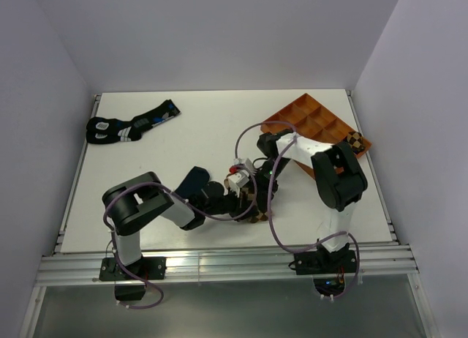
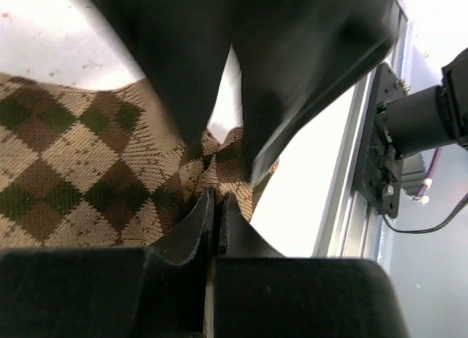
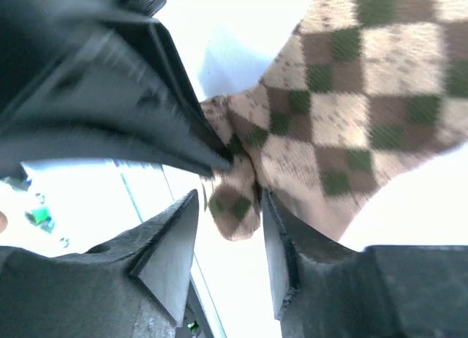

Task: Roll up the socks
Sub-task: Roll the sock at the center of the board.

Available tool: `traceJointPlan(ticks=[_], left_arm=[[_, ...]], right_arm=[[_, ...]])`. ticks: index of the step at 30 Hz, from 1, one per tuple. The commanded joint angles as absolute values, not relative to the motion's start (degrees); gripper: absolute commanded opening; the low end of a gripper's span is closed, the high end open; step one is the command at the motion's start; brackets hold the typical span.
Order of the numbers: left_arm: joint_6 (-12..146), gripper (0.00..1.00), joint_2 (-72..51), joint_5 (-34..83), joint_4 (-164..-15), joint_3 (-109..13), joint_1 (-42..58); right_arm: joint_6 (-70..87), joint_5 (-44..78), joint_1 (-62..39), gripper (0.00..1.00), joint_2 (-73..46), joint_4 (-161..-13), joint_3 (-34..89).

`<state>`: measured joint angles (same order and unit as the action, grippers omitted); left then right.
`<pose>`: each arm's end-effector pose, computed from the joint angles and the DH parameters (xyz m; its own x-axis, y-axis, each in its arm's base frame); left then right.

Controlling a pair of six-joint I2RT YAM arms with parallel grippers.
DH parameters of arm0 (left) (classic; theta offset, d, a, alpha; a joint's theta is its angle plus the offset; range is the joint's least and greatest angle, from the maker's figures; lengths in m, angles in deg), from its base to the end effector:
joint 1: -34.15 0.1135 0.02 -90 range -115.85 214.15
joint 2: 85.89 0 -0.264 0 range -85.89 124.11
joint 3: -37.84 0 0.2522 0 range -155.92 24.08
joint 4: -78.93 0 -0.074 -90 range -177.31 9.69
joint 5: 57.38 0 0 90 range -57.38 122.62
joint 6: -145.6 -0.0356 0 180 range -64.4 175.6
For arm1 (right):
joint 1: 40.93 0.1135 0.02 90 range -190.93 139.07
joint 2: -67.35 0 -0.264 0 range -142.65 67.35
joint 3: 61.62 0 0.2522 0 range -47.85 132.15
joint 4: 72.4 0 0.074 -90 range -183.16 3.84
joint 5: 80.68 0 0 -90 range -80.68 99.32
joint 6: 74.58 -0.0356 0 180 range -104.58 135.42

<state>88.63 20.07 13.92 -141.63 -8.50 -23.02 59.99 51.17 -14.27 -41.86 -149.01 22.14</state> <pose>0.1650 -0.2767 0.1146 -0.6718 0.0889 -0.7354 0.7085 0.3666 -0.6030 0.2696 0.1619 0.1561 -0.4755 -0.8237 -0.3090 -0.7627 0.2109 0.6114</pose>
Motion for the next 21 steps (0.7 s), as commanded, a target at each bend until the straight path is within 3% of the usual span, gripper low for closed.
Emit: traceJointPlan(ticks=[1,21], left_arm=[[92.2,0.0,23.1,12.5,-139.7,-4.6,-22.6],[110.4,0.0,28.6,-6.9,-131.9,-10.4,-15.9]], right_arm=[[58.8,52.8,-16.7,0.48,-35.4,-145.7,20.7],[68.3,44.7,-20.6,0.52,-2.5,-122.7,-6.1]])
